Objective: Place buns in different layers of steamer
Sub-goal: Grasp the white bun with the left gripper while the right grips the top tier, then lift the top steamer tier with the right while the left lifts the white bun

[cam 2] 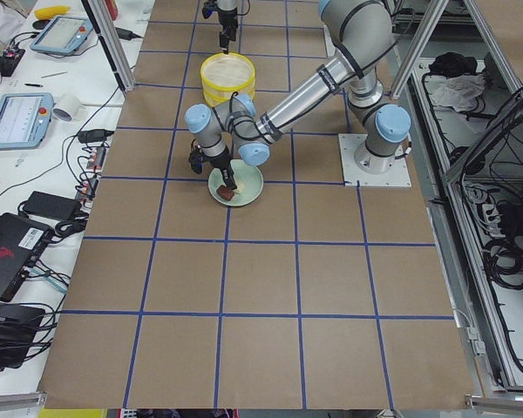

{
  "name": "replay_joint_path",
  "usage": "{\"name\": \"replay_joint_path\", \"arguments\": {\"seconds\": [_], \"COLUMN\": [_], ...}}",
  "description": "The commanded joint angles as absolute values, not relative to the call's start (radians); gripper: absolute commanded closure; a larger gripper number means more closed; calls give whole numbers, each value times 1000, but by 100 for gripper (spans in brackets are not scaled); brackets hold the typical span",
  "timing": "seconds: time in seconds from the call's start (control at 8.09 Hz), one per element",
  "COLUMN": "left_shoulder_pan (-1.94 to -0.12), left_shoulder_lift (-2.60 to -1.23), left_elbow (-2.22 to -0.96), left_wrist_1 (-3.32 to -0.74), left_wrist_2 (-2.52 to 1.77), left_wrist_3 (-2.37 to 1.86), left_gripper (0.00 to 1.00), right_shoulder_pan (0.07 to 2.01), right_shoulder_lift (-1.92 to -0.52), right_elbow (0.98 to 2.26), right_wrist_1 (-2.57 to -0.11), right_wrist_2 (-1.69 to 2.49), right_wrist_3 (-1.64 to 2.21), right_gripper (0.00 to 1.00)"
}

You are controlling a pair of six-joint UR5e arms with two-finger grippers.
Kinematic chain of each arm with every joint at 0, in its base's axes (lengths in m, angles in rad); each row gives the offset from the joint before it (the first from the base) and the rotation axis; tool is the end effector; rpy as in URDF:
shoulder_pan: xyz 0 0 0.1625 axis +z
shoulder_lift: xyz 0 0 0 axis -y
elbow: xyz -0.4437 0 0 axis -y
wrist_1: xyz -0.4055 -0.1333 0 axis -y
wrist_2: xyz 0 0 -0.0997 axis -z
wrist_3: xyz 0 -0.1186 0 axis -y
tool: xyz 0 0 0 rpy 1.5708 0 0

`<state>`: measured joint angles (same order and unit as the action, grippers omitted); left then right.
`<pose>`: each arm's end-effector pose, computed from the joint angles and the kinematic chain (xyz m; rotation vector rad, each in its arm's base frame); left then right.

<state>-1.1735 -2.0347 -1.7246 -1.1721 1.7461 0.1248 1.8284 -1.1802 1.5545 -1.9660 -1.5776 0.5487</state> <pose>0.1287 -0.5978 0.1888 -0.3793 2.9807 0.3873 0.2933 -0.5934 0.3080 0.4554 3.1063 -0.0344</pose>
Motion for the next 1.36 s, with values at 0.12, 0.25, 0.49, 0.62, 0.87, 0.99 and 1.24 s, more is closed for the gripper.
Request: {"name": "replay_joint_path", "arguments": {"seconds": [0.12, 0.25, 0.49, 0.62, 0.87, 0.99, 1.24], "left_shoulder_pan": [-1173, -1173, -1177, -1193, -1257, -1293, -1360], "left_shoulder_lift": [-2030, -2017, -1970, -1938, -1863, -1836, -1812], "left_elbow": [-1729, -1729, -1714, -1710, -1707, -1695, -1629], "left_wrist_1": [-1175, -1183, -1233, -1244, -1266, -1294, -1392], "left_wrist_2": [1804, 1830, 1850, 1848, 1839, 1833, 1787], "left_wrist_3": [129, 123, 110, 109, 106, 79, -18], "left_gripper": [100, 100, 100, 100, 100, 100, 100], "right_shoulder_pan": [1836, 1835, 1835, 1835, 1836, 1836, 1827], "right_shoulder_lift": [-1118, -1121, -1121, -1126, -1134, -1161, -1264], "right_elbow": [1563, 1563, 1563, 1563, 1562, 1560, 1557], "right_wrist_1": [-1977, -1977, -1976, -1974, -1965, -1948, -1820], "right_wrist_2": [-1568, -1568, -1568, -1568, -1568, -1568, -1574], "right_wrist_3": [506, 502, 486, 486, 488, 486, 441], "right_gripper": [24, 46, 81, 85, 87, 87, 87]}}
